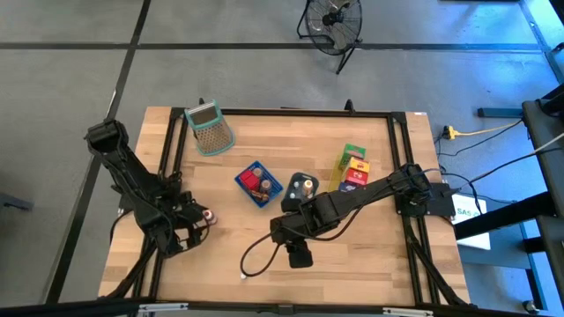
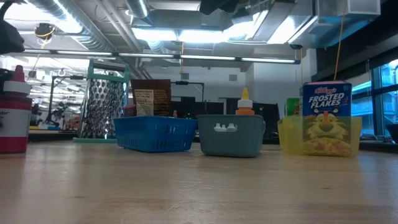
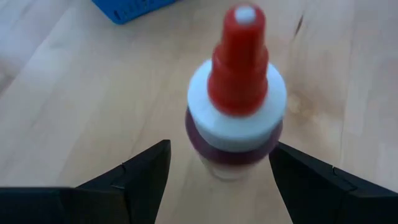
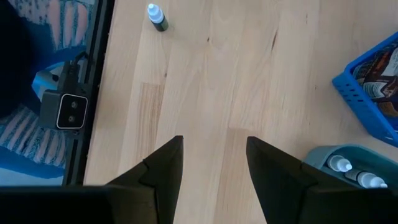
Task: Pick & Place Kitchen Items
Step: Put the red food coloring bottle into the green bin
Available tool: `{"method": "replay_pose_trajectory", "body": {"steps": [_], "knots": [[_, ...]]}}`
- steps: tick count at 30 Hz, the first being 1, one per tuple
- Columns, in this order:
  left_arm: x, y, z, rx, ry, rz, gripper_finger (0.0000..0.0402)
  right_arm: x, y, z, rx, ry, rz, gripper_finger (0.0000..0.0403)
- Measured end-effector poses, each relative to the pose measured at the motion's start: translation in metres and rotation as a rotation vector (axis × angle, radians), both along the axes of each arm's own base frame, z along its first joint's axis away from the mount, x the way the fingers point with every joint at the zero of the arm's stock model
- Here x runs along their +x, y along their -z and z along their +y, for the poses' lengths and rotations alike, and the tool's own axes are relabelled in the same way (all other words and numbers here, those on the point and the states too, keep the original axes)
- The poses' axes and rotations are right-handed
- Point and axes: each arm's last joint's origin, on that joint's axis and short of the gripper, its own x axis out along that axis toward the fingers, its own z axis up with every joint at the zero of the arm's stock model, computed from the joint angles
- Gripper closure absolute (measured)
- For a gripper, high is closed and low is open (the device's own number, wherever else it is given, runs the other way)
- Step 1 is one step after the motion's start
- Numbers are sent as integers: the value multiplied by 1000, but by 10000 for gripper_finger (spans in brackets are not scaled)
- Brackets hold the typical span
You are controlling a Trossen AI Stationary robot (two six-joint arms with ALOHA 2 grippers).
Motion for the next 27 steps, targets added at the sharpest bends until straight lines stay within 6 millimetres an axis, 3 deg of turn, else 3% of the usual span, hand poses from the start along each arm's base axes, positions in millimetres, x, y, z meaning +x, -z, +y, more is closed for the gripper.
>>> {"method": "replay_pose_trajectory", "body": {"steps": [12, 27], "knots": [[1, 0, 3, 86, 0, -100, 143, 2, -1, 1, 5, -21, -29, 224], [2, -1, 2, 78, 7, -101, 250, 2, -1, 1, 4, -21, -29, 224]]}}
